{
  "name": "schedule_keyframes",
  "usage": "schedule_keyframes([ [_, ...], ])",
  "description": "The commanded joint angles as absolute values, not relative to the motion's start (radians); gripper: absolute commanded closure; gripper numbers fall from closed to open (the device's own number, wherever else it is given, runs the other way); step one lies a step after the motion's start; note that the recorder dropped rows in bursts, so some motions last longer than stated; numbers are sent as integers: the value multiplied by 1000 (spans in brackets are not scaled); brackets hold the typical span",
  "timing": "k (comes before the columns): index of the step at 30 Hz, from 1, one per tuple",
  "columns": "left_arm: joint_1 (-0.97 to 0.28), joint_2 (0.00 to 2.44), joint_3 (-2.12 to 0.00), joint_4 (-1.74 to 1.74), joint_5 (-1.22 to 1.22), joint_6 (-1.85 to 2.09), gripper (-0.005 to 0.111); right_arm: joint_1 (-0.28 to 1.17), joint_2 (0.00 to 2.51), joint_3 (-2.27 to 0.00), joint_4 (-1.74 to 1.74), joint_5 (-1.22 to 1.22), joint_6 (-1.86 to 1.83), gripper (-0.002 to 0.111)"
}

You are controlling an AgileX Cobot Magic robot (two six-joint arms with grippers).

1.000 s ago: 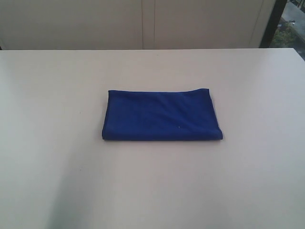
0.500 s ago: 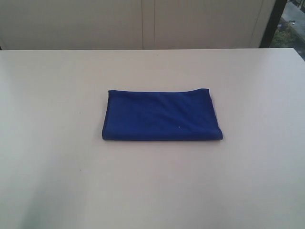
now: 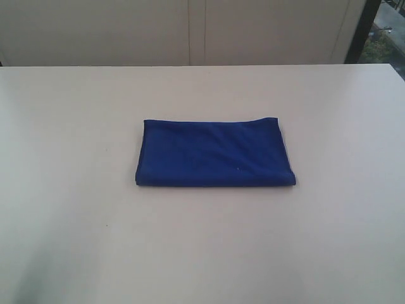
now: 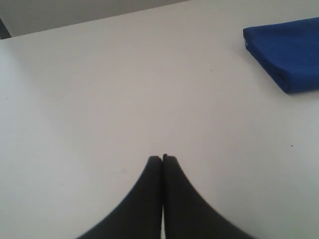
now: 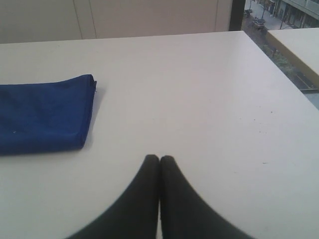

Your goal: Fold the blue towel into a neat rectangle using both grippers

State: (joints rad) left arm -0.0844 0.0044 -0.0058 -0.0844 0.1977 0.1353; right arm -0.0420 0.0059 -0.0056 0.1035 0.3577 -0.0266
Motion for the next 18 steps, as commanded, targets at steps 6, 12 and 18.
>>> schedule_keyframes([
  [6, -83, 0, 0, -94, 212, 130, 107, -52, 0, 0, 96, 351, -21, 108],
  [12, -83, 0, 0, -99, 212, 130, 107, -52, 0, 0, 96, 351, -21, 108],
  [18, -83, 0, 0, -95, 212, 91, 107, -52, 0, 0, 96, 351, -21, 108],
])
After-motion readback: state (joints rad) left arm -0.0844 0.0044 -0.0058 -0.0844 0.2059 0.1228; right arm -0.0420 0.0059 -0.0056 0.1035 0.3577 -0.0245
